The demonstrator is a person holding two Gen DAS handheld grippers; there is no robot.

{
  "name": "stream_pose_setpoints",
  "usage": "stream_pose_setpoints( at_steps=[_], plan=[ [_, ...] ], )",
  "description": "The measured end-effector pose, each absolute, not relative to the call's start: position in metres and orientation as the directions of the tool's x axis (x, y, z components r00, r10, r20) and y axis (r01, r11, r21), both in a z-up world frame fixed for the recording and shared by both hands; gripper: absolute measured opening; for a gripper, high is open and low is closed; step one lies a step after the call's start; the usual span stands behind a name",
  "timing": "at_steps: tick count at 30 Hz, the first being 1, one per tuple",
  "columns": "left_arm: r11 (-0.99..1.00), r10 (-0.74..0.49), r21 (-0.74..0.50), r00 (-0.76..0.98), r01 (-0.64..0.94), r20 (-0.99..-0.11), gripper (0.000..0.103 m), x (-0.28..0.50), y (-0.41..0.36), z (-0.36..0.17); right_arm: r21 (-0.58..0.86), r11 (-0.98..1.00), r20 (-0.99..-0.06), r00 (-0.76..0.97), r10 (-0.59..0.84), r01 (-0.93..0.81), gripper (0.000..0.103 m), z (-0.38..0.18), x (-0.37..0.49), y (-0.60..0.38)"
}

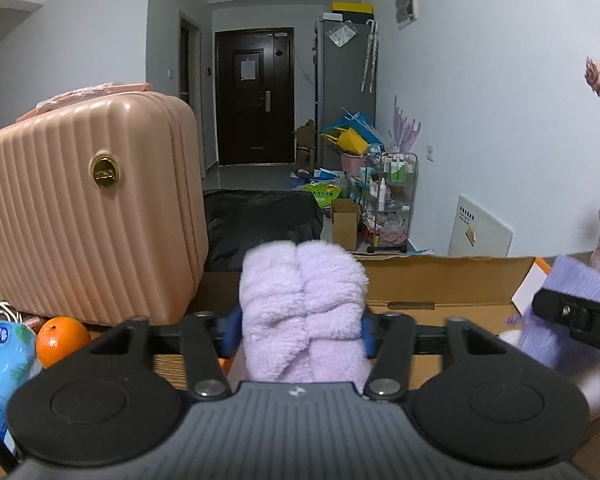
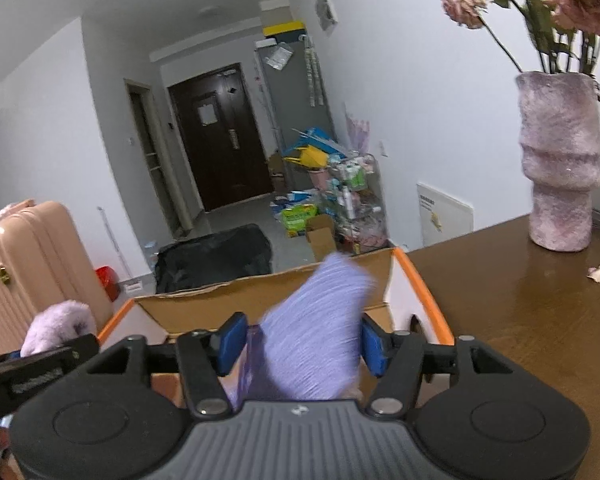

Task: Organize soft objects
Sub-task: 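Lower the towel into the box with the left tool while the right tool releases the bag inside, then withdraw both tools from the box back over the remaining items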

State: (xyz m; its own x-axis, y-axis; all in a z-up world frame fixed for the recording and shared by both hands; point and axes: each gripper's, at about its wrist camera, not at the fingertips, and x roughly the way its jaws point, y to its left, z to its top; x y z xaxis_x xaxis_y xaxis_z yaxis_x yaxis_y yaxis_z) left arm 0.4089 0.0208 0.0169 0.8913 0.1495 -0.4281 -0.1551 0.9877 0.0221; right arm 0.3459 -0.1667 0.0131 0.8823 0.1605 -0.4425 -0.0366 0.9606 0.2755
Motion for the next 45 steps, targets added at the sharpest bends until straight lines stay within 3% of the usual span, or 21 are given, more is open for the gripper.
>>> stream_pose_setpoints(
  at_steps=[2, 3, 4, 6, 20, 45],
  plan=[
    [0.986, 0.152, 0.005, 0.893, -0.165, -0.423, 0.089, 0.41, 0.025, 0.019, 0.268, 0.963, -0.452, 0.882, 0.137, -0.012, 0.078, 0.013, 0.346, -0.169],
    [0.984, 0.161, -0.001, 0.894, -0.178, -0.419, 0.098, 0.409, 0.027, 0.019, 0.269, 0.963, -0.456, 0.881, 0.13, -0.002, 0.09, 0.012, 0.346, -0.17],
    [0.981, 0.177, -0.003, 0.894, -0.195, -0.412, 0.101, 0.408, 0.028, 0.019, 0.274, 0.962, -0.459, 0.88, 0.124, 0.007, 0.099, 0.012, 0.346, -0.172],
    [0.975, 0.201, -0.01, 0.896, -0.223, -0.397, 0.103, 0.406, 0.031, 0.021, 0.284, 0.959, -0.462, 0.879, 0.119, 0.019, 0.103, 0.012, 0.345, -0.174],
    [0.966, 0.22, -0.042, 0.892, -0.257, -0.396, 0.103, 0.405, 0.04, 0.027, 0.307, 0.952, -0.484, 0.863, 0.146, 0.011, 0.103, 0.018, 0.337, -0.175],
    [0.971, 0.204, -0.047, 0.913, -0.235, -0.354, 0.103, 0.315, 0.053, 0.046, 0.287, 0.954, -0.414, 0.887, 0.204, -0.085, 0.103, 0.023, 0.233, -0.177]
  ],
)
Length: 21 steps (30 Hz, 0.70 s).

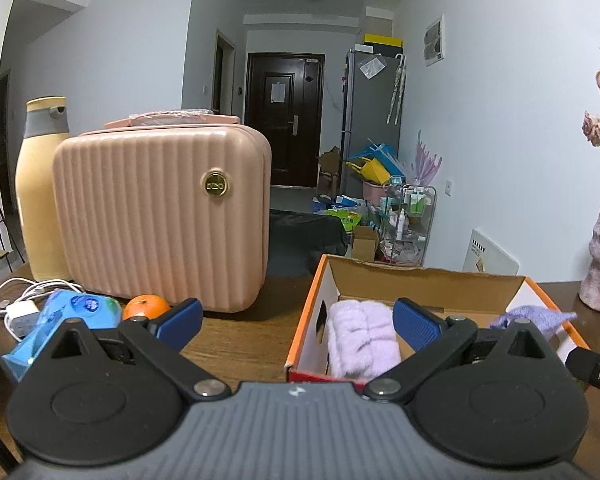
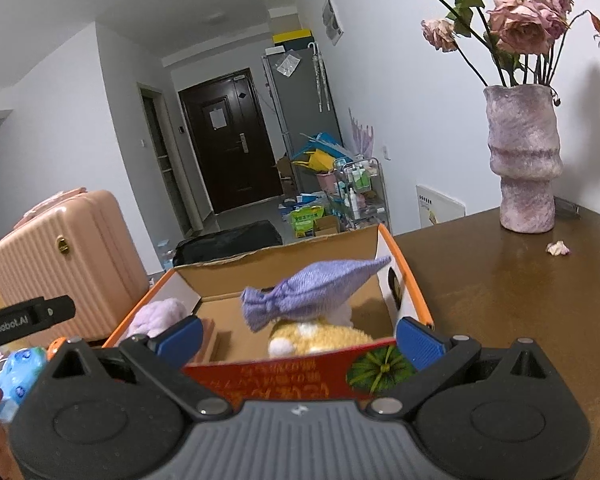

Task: Organize soft objects
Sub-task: 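Withdraw both tools from the box back over the remaining items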

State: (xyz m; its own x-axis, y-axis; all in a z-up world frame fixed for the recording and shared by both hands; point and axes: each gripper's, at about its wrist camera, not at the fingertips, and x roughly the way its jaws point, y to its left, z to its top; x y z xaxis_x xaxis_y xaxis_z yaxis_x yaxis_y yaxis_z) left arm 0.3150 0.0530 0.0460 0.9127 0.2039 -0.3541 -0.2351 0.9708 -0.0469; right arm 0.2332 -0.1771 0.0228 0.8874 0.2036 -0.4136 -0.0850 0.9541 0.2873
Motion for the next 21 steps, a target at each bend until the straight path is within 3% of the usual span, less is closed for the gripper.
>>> stream_pose_setpoints(
  at_steps=[21],
  plan=[
    [0.974, 0.198, -0.036, 0.915, -0.224, -0.351, 0.103, 0.222, 0.063, 0.037, 0.219, 0.966, -0.37, 0.905, 0.209, -0.134, 0.103, 0.015, 0.149, -0.179]
  ],
)
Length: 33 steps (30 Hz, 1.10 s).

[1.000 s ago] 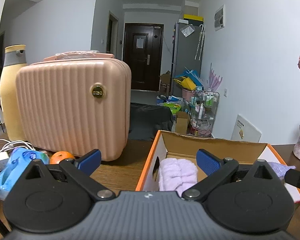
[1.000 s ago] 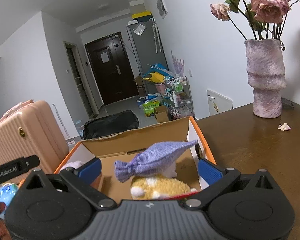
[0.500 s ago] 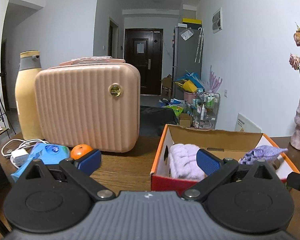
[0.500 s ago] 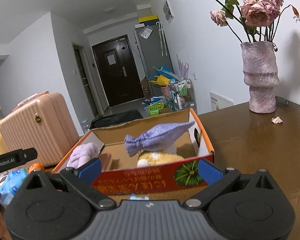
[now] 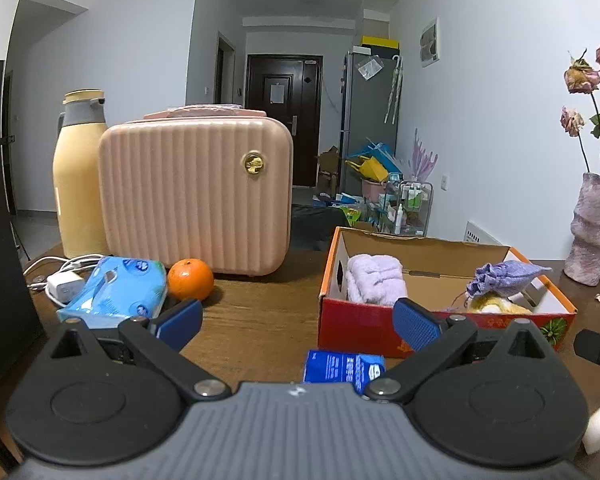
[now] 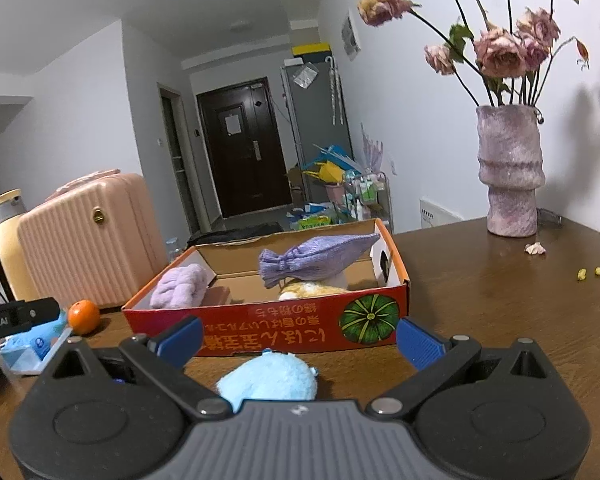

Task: Organize soft objects
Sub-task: 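Withdraw both tools from the box back over the remaining items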

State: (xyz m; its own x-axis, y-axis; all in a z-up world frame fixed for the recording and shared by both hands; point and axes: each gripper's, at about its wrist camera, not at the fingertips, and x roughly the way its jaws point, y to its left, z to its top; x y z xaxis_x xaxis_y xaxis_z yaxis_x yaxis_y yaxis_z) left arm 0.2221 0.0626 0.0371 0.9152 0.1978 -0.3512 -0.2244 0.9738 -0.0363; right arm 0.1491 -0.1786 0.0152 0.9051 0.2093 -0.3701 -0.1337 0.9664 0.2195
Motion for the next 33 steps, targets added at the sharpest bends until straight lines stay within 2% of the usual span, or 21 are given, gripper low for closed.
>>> stream_pose_setpoints(
  at_steps=[10, 33],
  plan=[
    [0.976, 0.189, -0.033, 0.917, -0.213, -0.351, 0.103, 0.184, 0.067, 0.032, 0.174, 0.966, -0.323, 0.915, 0.242, -0.193, 0.103, 0.017, 0.108, -0.173],
    [0.988, 0.142, -0.011, 0.924, -0.156, -0.355, 0.103, 0.095, 0.071, 0.017, 0.102, 0.965, -0.342, 0.902, 0.262, -0.242, 0.103, -0.001, 0.044, -0.166]
  ],
)
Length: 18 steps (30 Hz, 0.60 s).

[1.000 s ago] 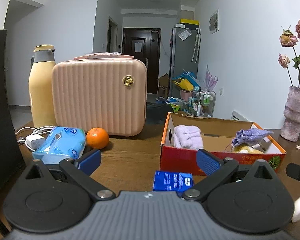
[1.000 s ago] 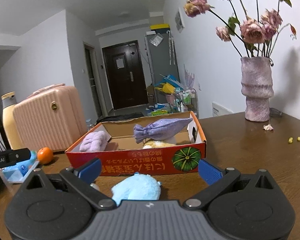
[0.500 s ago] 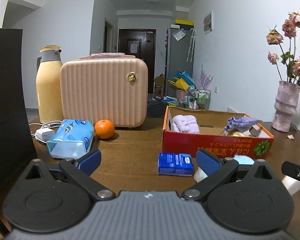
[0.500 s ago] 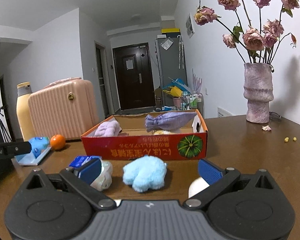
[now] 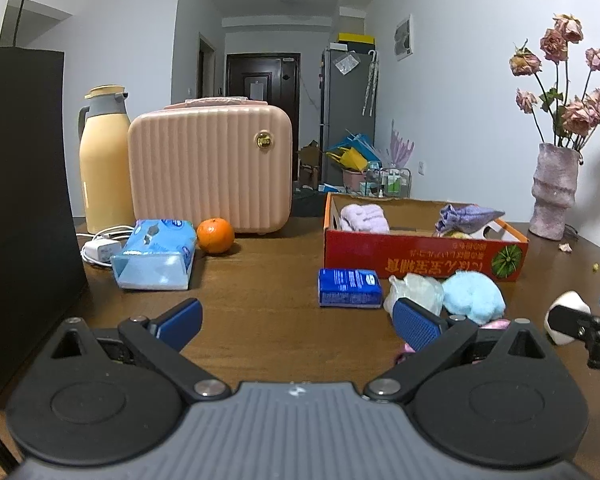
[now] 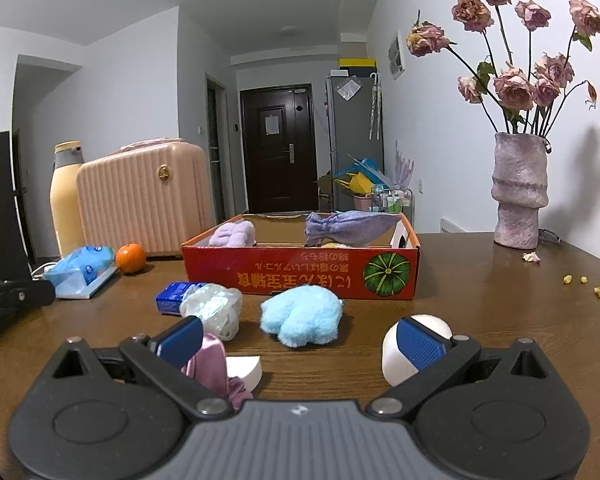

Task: Organize soft objects
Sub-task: 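Withdraw both tools from the box back over the remaining items, then close the right tool on the pink satin bow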

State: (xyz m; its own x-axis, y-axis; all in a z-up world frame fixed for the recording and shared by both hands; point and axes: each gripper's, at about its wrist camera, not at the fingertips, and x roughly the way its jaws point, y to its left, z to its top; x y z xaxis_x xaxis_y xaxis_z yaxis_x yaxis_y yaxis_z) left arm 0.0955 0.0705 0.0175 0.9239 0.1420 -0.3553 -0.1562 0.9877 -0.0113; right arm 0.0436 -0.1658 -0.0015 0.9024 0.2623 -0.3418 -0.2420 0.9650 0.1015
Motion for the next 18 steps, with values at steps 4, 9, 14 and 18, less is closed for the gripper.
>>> stream_pose_setpoints(
  at_steps=[4, 9, 14, 18],
  plan=[
    [0.989, 0.136, -0.013, 0.923, -0.151, -0.36, 0.103, 0.088, 0.073, 0.014, 0.082, 0.965, -0.343, 0.902, 0.261, -0.248, 0.103, -0.003, 0.042, -0.162],
    [0.99, 0.125, -0.015, 0.918, -0.141, -0.377, 0.103, 0.091, 0.073, 0.013, 0.072, 0.966, -0.34, 0.904, 0.258, -0.248, 0.103, -0.003, 0.04, -0.159],
    [0.992, 0.105, -0.021, 0.92, -0.122, -0.379, 0.103, 0.089, 0.072, 0.013, 0.064, 0.966, -0.35, 0.901, 0.258, -0.252, 0.103, -0.004, 0.039, -0.157],
    [0.995, 0.085, -0.01, 0.919, -0.096, -0.385, 0.103, 0.087, 0.073, 0.01, 0.052, 0.959, -0.363, 0.889, 0.278, -0.279, 0.103, -0.006, 0.036, -0.15]
  ],
)
